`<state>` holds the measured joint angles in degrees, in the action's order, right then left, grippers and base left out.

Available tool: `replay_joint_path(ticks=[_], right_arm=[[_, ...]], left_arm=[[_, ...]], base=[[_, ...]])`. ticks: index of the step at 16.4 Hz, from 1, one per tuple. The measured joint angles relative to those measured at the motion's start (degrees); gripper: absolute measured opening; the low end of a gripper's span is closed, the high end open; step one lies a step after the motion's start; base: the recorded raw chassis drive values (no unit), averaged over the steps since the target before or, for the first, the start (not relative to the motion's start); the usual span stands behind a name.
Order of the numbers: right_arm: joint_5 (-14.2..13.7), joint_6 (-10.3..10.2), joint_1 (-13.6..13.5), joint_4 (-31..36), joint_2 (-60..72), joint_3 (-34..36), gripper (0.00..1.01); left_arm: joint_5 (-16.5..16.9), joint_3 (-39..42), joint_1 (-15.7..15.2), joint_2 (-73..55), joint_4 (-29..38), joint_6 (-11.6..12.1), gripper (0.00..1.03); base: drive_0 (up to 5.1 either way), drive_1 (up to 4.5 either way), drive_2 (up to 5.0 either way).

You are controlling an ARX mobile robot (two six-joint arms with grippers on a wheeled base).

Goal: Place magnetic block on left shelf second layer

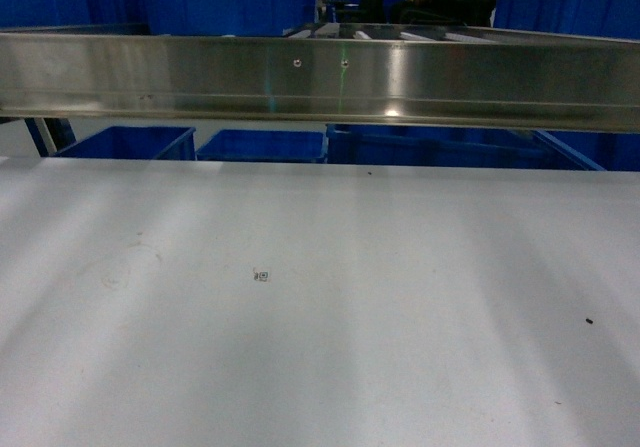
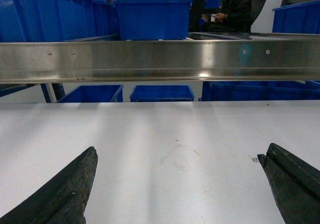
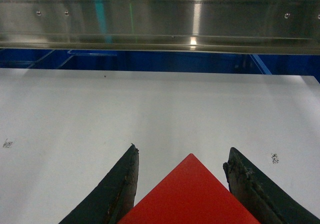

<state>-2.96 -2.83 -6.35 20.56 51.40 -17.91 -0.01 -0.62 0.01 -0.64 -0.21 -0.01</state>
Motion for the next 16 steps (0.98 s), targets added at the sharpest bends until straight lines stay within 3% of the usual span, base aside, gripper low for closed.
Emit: replay_joint_path(ticks=[10,16], right_arm=[[-0.2,0.9,0.0,0.1,-0.1,0.2,0.47],[-0.1,0.9,0.0,0.1,-0.1,0.2,0.46]], left_arm=[[0.0,0.0,0.0,0.0,-0.1,0.0,0.98],[0.0,0.0,0.0,0.0,0.0,0.0,0.98]], base=[[0.0,0.0,0.0],[-4.8,2.58,2.6]])
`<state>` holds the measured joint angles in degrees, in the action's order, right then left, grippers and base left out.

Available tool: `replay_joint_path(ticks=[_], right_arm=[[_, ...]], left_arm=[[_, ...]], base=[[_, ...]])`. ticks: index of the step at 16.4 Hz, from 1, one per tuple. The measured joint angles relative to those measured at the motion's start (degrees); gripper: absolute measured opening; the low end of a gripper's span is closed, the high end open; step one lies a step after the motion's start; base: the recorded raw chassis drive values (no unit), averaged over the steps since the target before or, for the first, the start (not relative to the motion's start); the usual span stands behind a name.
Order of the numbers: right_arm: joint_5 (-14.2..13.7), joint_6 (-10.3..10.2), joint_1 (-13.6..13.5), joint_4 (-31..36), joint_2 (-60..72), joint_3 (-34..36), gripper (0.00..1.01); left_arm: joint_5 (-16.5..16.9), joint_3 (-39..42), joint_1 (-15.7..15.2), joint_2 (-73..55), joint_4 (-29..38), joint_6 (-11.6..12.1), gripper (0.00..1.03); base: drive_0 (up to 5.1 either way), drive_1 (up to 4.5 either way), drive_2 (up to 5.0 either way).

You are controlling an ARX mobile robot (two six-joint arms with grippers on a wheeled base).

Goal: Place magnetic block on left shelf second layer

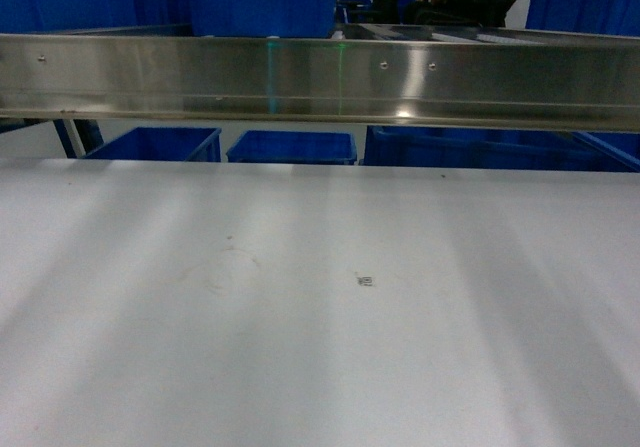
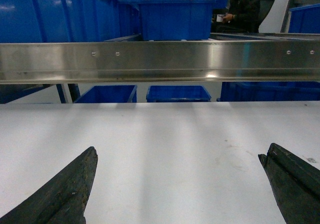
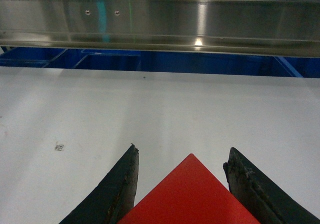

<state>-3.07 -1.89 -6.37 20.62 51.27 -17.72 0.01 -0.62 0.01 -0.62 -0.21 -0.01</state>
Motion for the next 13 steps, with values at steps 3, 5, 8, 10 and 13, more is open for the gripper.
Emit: replay_joint_path(ticks=[3,5,8,10,13], right_arm=[[0.0,0.0,0.0,0.0,0.0,0.0,0.46],[0.0,0.0,0.0,-0.1,0.0,0.1,0.46],[0.0,0.0,0.0,0.0,0.0,0.1,0.46],[0.0,0.0,0.0,0.0,0.0,0.1,0.46],[0.0,0.0,0.0,0.0,0.0,0.1,0.46]], left_arm=[[0.0,0.0,0.0,0.0,0.0,0.0,0.98],[0.0,0.0,0.0,0.0,0.1,0.0,0.98],[0.0,0.0,0.0,0.0,-0.1,0.0,0.98],[0.0,0.0,0.0,0.0,0.0,0.0,0.98],[0.0,0.0,0.0,0.0,0.0,0.0,0.98]], base=[[-4.8,2.57,2.6],[-4.9,2.47,2.5],[-4.9,2.49,2.5],[-5.1,2.33,2.3],[-5.1,2.33,2.3]])
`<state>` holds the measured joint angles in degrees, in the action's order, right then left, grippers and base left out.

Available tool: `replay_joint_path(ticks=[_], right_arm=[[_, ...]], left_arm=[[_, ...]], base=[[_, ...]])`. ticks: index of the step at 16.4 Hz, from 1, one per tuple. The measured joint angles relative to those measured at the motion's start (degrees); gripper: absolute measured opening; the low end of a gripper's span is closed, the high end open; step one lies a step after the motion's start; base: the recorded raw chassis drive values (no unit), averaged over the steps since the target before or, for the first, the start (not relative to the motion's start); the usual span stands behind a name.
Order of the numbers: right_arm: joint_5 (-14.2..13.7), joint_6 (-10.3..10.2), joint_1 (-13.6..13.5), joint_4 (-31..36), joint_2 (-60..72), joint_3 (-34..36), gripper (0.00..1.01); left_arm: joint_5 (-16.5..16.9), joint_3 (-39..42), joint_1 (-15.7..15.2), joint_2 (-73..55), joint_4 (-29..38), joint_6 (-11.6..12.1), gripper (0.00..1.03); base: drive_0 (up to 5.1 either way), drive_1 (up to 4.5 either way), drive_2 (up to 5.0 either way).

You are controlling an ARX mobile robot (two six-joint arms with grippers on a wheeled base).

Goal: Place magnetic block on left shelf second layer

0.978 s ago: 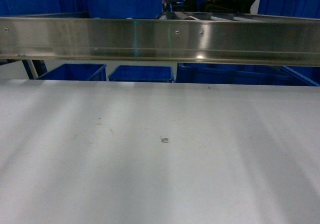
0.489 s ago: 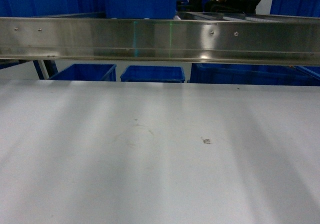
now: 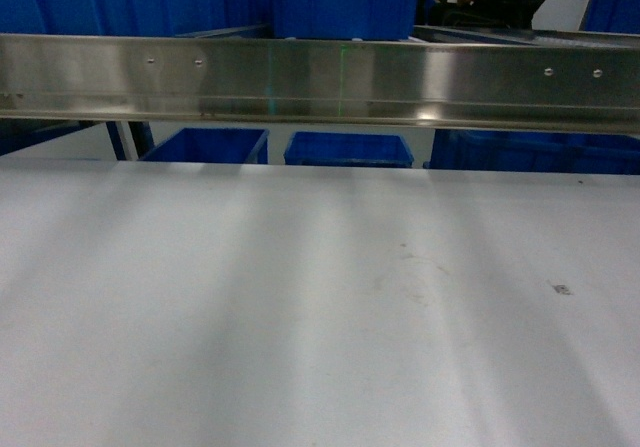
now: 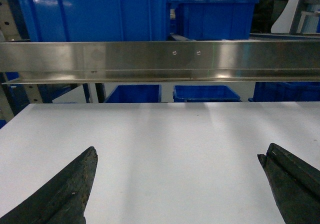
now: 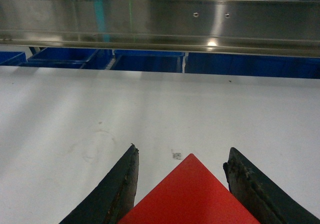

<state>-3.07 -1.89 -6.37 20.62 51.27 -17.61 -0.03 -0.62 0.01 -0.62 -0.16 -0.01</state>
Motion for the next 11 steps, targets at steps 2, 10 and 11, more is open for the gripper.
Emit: replay_joint_path(ticks=[2,10,11], right_arm=[[0.0,0.0,0.0,0.0,0.0,0.0,0.46],[0.0,0.0,0.0,0.0,0.0,0.0,0.46],[0.0,0.0,0.0,-0.1,0.0,0.0,0.46]], left_arm=[[0.0,0.0,0.0,0.0,0.0,0.0,0.98],[0.0,0.0,0.0,0.0,0.0,0.0,0.98],[0.0,0.0,0.0,0.0,0.0,0.0,0.98]], base=[[-5.1,2.33,2.3],[-5.1,2.33,2.3],[-5.1,2.33,2.3]])
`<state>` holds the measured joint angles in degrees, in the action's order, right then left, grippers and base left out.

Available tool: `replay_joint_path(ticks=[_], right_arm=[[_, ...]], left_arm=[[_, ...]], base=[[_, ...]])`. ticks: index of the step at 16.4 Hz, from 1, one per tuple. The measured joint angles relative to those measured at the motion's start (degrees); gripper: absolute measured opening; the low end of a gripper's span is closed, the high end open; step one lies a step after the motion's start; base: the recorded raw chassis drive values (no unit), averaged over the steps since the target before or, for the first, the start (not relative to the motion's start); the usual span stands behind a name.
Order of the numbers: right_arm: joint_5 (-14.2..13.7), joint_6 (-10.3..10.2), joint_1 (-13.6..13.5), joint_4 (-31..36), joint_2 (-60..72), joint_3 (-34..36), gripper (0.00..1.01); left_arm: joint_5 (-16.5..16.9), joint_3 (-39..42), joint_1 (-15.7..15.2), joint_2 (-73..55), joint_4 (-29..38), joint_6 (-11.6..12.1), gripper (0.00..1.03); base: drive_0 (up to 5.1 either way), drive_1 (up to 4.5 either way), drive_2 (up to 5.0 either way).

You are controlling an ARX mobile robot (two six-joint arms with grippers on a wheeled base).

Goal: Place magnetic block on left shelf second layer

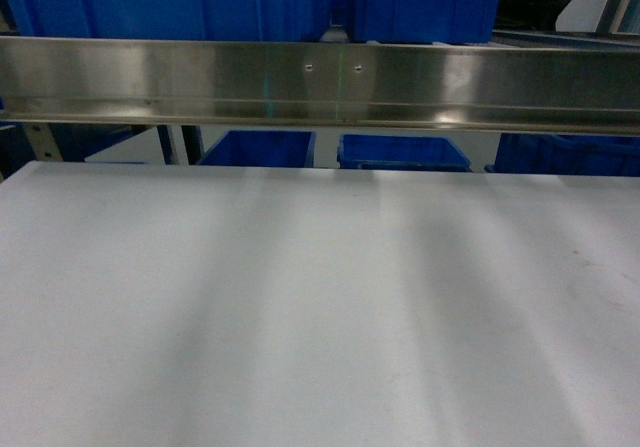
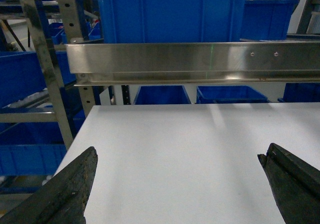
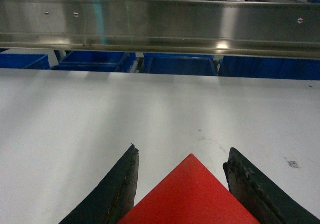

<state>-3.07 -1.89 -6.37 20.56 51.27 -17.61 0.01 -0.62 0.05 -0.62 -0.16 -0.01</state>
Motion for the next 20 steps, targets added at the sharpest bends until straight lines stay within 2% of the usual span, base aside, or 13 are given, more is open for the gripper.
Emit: replay_joint_path(ticks=[20], right_arm=[[0.0,0.0,0.0,0.0,0.0,0.0,0.46]], left_arm=[[0.0,0.0,0.0,0.0,0.0,0.0,0.98]], base=[[-5.1,2.36,2.4]])
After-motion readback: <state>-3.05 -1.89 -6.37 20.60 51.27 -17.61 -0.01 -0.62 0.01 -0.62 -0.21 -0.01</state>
